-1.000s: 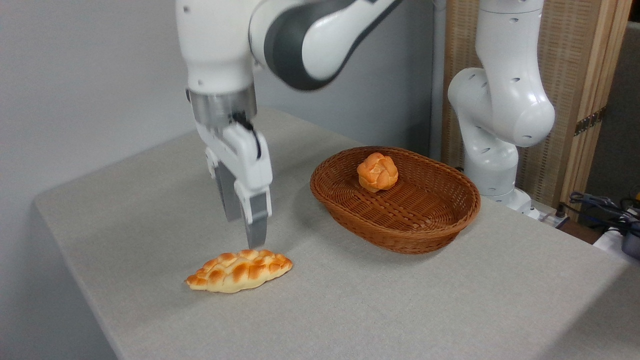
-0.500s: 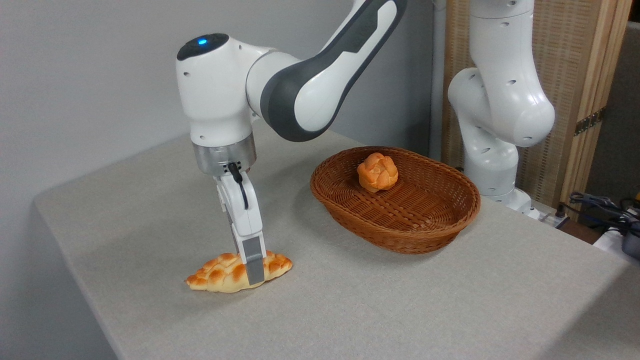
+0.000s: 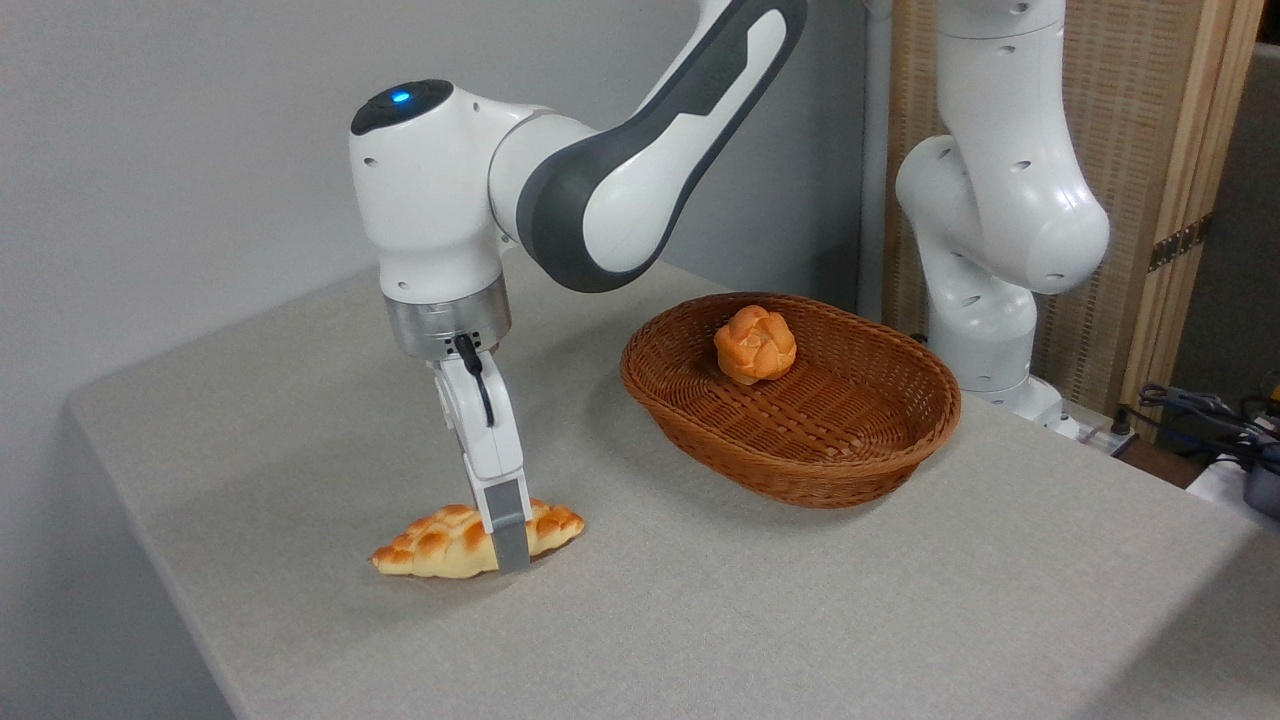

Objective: Put bread into the basket
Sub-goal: 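Close the gripper on the middle of the braided bread roll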

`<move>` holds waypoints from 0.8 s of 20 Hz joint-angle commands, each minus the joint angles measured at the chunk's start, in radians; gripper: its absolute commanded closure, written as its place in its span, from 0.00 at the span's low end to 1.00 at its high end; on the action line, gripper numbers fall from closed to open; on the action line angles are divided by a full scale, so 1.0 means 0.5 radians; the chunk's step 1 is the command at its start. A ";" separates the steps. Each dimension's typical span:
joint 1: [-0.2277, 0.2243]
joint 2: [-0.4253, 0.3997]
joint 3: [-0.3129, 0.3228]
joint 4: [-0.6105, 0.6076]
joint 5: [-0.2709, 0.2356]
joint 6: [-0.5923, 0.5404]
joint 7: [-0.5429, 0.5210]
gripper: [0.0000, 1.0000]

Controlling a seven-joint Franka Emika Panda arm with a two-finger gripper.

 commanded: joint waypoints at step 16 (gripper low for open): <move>-0.020 0.022 -0.010 0.002 0.014 0.006 0.033 0.91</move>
